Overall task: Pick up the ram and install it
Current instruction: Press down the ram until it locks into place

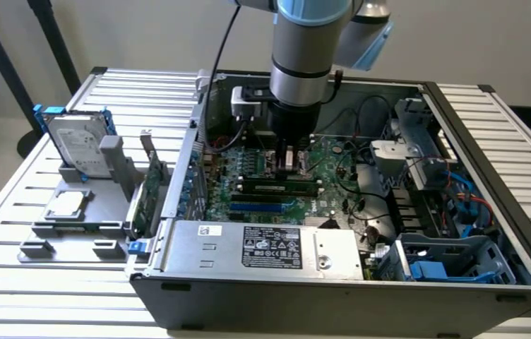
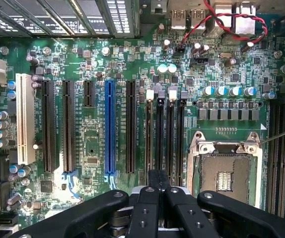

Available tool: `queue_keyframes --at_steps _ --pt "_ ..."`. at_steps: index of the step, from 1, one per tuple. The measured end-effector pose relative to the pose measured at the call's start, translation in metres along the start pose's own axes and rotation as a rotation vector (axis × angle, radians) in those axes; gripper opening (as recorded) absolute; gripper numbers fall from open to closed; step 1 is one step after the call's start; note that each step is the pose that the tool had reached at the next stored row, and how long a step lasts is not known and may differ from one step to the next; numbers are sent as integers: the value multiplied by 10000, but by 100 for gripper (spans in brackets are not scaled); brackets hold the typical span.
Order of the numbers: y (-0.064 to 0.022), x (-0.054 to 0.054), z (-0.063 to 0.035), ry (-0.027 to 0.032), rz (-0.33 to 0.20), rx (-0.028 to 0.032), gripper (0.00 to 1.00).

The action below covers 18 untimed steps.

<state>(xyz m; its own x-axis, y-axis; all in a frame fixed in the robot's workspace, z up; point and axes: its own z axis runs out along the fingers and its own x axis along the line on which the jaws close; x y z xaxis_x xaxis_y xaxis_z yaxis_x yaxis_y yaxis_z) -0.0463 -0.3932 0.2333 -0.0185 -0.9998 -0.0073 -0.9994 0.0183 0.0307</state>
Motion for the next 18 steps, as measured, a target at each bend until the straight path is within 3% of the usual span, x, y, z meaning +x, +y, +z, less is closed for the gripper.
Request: queue_keyframes --at_steps 18 --pt "-2 1 64 -112 -3 -9 11"
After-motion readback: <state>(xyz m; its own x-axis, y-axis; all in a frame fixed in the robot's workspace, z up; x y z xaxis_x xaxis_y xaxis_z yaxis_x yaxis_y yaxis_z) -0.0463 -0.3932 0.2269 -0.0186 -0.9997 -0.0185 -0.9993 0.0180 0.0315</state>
